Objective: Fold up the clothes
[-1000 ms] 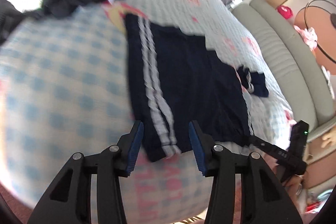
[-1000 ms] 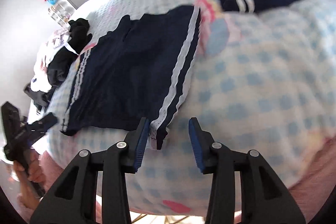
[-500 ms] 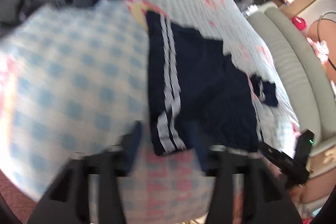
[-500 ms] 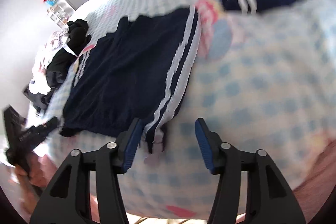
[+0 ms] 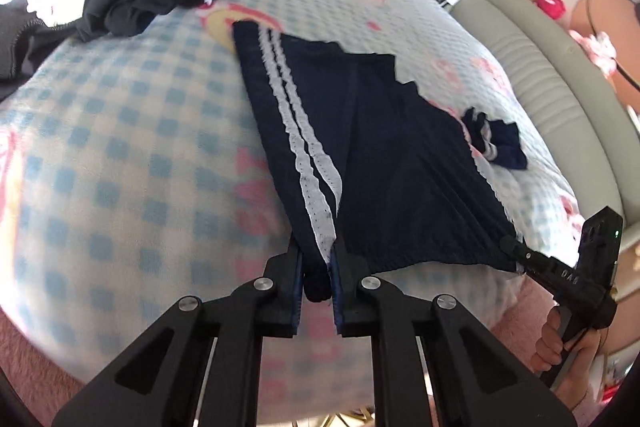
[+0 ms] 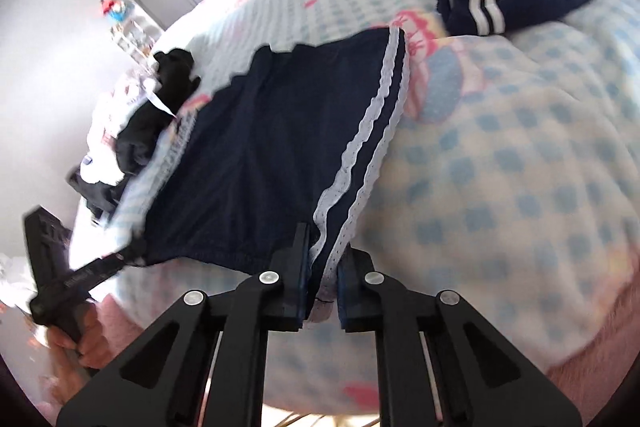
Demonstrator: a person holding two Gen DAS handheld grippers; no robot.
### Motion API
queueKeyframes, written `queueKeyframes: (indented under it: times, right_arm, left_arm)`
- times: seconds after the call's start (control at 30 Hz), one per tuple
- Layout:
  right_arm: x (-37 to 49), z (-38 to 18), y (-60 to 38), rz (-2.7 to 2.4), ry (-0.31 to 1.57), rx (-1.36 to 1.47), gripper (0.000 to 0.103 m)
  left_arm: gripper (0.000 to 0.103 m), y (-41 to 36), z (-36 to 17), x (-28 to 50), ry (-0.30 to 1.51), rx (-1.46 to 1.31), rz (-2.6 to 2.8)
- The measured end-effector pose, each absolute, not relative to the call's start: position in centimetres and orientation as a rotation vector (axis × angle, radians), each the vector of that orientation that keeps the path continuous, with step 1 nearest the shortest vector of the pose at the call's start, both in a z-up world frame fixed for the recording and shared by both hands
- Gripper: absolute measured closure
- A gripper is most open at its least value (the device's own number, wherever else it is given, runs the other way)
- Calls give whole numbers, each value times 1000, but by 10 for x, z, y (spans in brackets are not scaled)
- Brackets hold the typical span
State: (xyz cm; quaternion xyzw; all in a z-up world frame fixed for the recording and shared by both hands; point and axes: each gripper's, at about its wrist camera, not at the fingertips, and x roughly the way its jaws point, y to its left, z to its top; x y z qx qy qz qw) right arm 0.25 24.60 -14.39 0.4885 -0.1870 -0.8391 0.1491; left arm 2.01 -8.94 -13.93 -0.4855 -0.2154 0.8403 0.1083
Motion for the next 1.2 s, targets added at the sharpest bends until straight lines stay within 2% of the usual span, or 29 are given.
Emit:
queueKeyframes:
  times: [0.17, 0.27, 0.37, 0.47, 0.53, 0.6, 0.83, 0.93, 1.07, 1.2]
  right_arm:
    - [39, -130, 237, -2438, -467, 1401, 93]
    - [49, -149, 235, -2407, -382, 1501, 88]
    - [39, -180, 231, -2292, -446, 1599, 81]
    - [28, -189, 215, -2278, -373, 1653, 80]
    - [31, -175, 212, -2311, -322, 1607, 77]
    - [37, -162, 216, -2333, -305, 1573, 66]
    - [33, -127, 241, -2495, -261, 1466, 65]
    - [12, -115, 229, -2470, -164, 1379, 64]
    - [-16, -123, 187, -2354, -41, 1360, 64]
    - [-32, -140, 175, -2288, -13, 1468, 64]
  left_arm:
    - [91, -84, -139, 59, -604, -1454, 2414]
    - [89, -89, -158, 71, -563, -1524, 2406]
    - [86, -89, -191, 64, -515, -1672, 2385]
    - [85, -87, -188, 60, -484, -1684, 2370]
    - [73, -89, -175, 64, -466, -1643, 2370]
    - [62, -101, -163, 73, -486, -1593, 2391]
    - [64, -141, -142, 56, -546, -1413, 2522]
    - [65, -124, -144, 32, -479, -1354, 2562]
    - [66, -91, -160, -9, -297, -1430, 2590]
    - [67, -105, -161, -28, -331, -1500, 2616]
